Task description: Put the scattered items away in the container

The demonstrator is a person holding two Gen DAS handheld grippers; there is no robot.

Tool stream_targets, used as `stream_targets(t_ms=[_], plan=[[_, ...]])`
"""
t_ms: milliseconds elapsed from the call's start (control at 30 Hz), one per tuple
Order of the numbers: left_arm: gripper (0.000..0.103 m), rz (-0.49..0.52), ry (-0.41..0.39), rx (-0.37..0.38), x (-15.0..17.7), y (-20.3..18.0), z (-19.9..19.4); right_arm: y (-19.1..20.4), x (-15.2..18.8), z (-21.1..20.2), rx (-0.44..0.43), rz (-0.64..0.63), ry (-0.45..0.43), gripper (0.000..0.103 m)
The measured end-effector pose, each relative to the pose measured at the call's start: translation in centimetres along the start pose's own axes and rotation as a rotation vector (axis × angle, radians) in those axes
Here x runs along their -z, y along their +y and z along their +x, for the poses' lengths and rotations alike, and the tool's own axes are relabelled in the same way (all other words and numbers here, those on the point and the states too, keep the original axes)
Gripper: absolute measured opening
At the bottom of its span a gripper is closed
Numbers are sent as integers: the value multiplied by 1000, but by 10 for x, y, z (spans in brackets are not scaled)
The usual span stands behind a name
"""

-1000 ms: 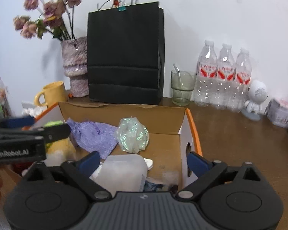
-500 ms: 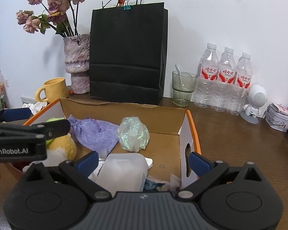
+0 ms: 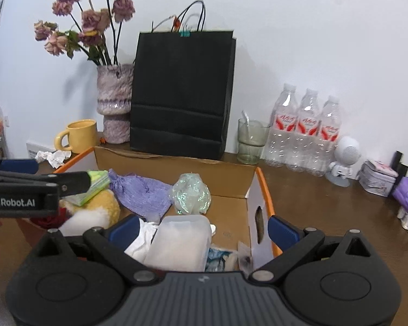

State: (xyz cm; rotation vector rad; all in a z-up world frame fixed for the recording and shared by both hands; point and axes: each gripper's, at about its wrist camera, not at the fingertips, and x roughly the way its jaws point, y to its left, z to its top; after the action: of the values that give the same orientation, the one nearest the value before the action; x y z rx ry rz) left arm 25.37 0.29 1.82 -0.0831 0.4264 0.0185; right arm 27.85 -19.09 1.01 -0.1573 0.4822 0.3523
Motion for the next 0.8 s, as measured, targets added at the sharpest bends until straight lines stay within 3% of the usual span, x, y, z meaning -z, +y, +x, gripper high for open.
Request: stream_targets(t_ms=[400,600,800], plan=[[103,-36,47,-20,29,42,-37,18,51,-36,-17,51,56,101],[103,-48,66,-19,39,58,-35,31,68,-30,-36,54,113,101],[103,-63,114,4,54,71,-19,47,77,-9,-61,51,167,93]])
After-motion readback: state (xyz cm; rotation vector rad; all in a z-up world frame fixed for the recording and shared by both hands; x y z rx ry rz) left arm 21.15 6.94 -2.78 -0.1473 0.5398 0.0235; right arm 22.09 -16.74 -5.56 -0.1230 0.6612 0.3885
